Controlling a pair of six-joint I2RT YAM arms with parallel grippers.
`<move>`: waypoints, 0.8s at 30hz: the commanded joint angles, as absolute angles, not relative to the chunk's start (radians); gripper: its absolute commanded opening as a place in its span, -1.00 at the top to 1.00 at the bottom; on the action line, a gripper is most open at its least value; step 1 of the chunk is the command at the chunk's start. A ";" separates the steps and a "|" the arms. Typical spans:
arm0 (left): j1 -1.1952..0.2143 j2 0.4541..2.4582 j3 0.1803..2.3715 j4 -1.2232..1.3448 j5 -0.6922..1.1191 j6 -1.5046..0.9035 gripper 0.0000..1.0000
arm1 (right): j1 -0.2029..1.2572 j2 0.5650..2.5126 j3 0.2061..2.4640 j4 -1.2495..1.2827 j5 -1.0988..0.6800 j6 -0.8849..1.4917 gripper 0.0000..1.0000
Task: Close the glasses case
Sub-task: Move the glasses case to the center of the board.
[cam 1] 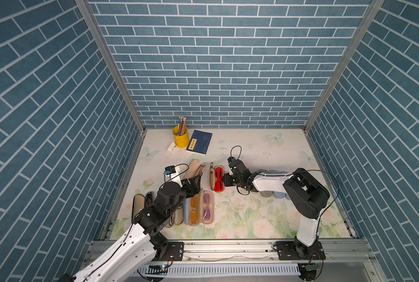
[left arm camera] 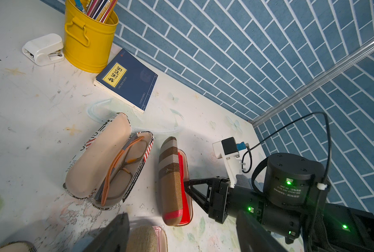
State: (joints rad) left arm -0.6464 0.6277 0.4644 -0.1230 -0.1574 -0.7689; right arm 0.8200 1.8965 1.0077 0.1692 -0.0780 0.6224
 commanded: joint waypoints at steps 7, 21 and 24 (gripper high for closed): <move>-0.640 0.633 0.472 -0.130 -0.166 -0.749 -0.64 | 0.825 1.909 1.003 0.149 -0.030 0.599 0.66; -0.678 0.828 0.498 0.010 -0.063 -0.737 -0.48 | 0.794 1.785 0.857 0.150 0.024 0.599 0.72; -0.706 0.876 0.504 0.057 -0.057 -0.747 -0.45 | 0.786 1.751 0.818 0.151 0.032 0.604 0.73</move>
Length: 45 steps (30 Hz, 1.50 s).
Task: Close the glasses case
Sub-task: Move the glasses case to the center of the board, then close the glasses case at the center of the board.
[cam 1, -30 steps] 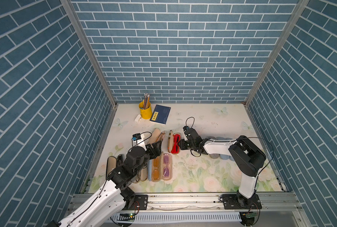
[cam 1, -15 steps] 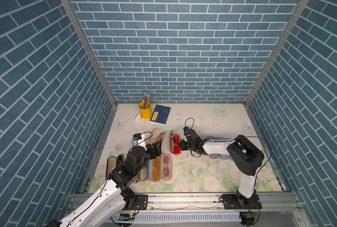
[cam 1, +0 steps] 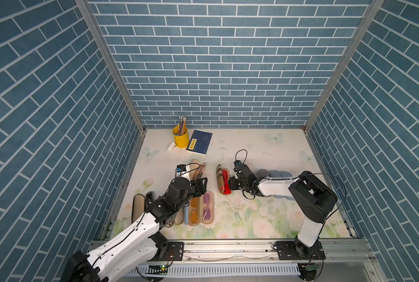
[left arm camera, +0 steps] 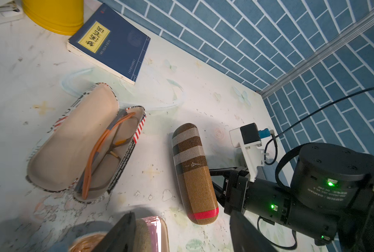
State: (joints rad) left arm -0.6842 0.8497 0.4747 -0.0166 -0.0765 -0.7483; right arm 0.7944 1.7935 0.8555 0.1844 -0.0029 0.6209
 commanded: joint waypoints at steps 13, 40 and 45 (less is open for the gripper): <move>-0.861 1.230 0.603 0.304 -0.017 -0.815 -0.29 | 0.769 1.578 0.641 0.152 0.088 0.647 0.72; -0.920 1.536 0.732 0.327 0.012 -0.829 0.15 | 0.742 1.535 0.575 0.204 0.071 0.652 0.73; -0.920 1.559 0.734 0.337 0.012 -0.828 0.15 | 0.742 1.533 0.571 0.210 0.068 0.652 0.73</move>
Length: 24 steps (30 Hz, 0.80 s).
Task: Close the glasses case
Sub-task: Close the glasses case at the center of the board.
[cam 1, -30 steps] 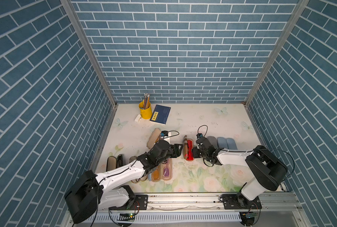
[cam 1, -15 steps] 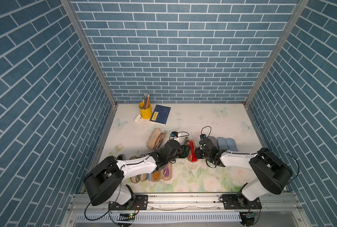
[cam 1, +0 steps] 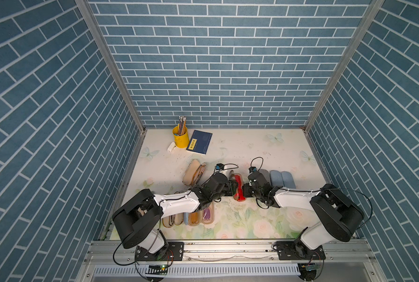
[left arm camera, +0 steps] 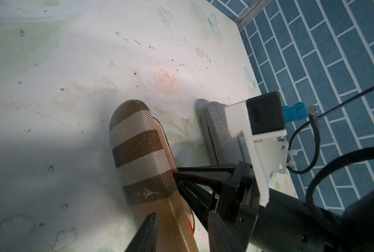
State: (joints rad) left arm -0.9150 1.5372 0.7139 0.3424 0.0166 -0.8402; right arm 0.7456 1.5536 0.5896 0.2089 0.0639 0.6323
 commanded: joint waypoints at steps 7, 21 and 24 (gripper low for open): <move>-0.920 1.585 0.744 0.319 0.002 -0.825 0.21 | 0.742 1.529 0.564 0.214 0.066 0.655 0.74; -0.922 1.609 0.757 0.324 0.000 -0.816 0.34 | 0.742 1.520 0.549 0.221 0.074 0.656 0.74; -0.923 1.617 0.771 0.314 0.000 -0.806 0.37 | 0.742 1.519 0.546 0.225 0.074 0.658 0.74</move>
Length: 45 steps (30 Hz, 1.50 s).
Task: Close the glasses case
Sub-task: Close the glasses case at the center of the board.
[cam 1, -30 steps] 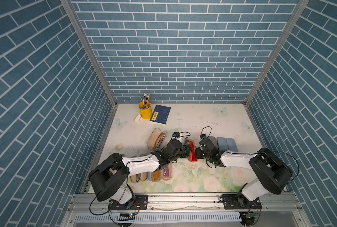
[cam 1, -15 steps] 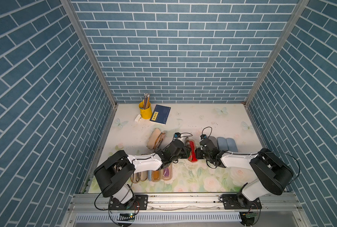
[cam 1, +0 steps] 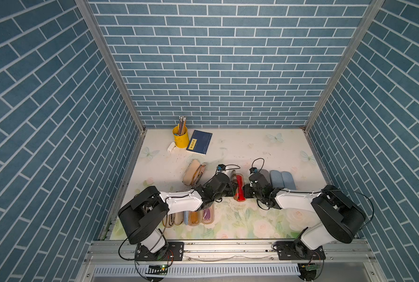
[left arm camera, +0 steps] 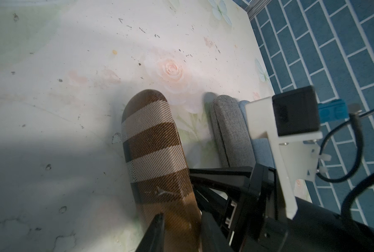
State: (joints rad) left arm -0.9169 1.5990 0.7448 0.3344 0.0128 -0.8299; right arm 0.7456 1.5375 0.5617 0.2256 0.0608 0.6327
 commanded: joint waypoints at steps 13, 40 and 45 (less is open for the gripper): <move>-0.934 1.656 0.809 0.302 -0.003 -0.803 0.41 | 0.742 1.509 0.540 0.229 0.078 0.657 0.73; -0.948 1.708 0.845 0.304 0.012 -0.792 0.49 | 0.736 1.497 0.523 0.246 0.077 0.655 0.73; -0.951 1.716 0.850 0.305 0.017 -0.793 0.49 | 0.736 1.496 0.524 0.243 0.076 0.653 0.73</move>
State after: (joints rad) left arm -0.9367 1.6783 0.8341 0.3283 0.0013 -0.8066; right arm 0.7338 1.5166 0.5316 0.2386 0.0834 0.6327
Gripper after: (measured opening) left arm 0.255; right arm 0.134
